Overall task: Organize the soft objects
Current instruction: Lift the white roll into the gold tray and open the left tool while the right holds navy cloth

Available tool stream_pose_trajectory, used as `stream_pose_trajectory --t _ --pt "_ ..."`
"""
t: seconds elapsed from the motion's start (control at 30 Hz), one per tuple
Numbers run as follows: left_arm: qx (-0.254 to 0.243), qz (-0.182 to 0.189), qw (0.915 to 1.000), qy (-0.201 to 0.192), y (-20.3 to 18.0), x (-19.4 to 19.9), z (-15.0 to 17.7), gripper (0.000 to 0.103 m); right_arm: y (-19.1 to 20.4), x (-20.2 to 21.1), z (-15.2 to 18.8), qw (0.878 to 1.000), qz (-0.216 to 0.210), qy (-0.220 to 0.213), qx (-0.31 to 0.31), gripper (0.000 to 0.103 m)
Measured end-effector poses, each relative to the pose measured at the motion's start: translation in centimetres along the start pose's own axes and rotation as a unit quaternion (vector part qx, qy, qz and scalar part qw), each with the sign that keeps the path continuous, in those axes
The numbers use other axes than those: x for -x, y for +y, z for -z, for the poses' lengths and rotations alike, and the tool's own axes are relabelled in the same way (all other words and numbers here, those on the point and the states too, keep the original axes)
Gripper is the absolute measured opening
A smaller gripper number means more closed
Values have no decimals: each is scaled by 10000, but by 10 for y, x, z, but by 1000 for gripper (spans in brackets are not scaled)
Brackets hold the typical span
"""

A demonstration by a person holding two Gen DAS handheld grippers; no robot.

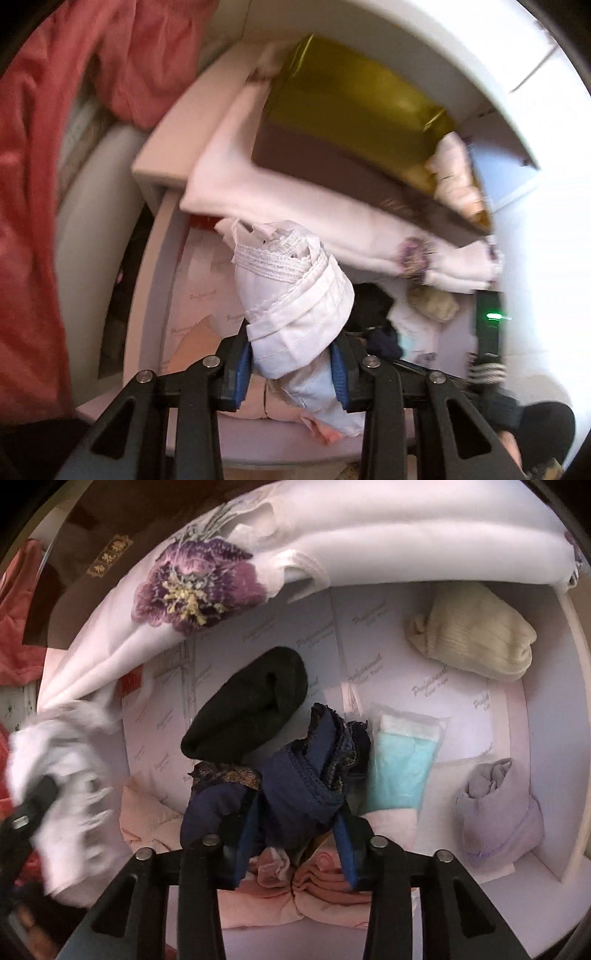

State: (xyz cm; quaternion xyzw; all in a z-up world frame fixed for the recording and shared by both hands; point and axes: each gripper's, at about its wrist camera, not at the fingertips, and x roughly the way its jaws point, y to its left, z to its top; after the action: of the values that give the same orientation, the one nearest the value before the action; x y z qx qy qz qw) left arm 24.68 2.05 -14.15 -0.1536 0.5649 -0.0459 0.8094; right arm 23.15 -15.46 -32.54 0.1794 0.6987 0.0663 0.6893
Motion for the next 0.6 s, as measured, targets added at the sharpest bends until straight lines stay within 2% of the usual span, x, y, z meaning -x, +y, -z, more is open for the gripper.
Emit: stream_pose_trajectory --t 0.17,0.3,0.47,0.6 --pt "-411 208 9969 -642 -13 67 -22 35 6 -5 4 9999 60 -16 80 41" --pt "-608 407 9911 -1114 -30 97 -53 35 5 13 10 9997 141 -40 216 41" --pt "-831 397 9850 -1463 -61 94 -106 35 9 12 12 9995 183 -25 240 41" --pt "-1004 224 9861 -1302 -73 56 -133 35 9 13 10 9996 191 -1 219 41"
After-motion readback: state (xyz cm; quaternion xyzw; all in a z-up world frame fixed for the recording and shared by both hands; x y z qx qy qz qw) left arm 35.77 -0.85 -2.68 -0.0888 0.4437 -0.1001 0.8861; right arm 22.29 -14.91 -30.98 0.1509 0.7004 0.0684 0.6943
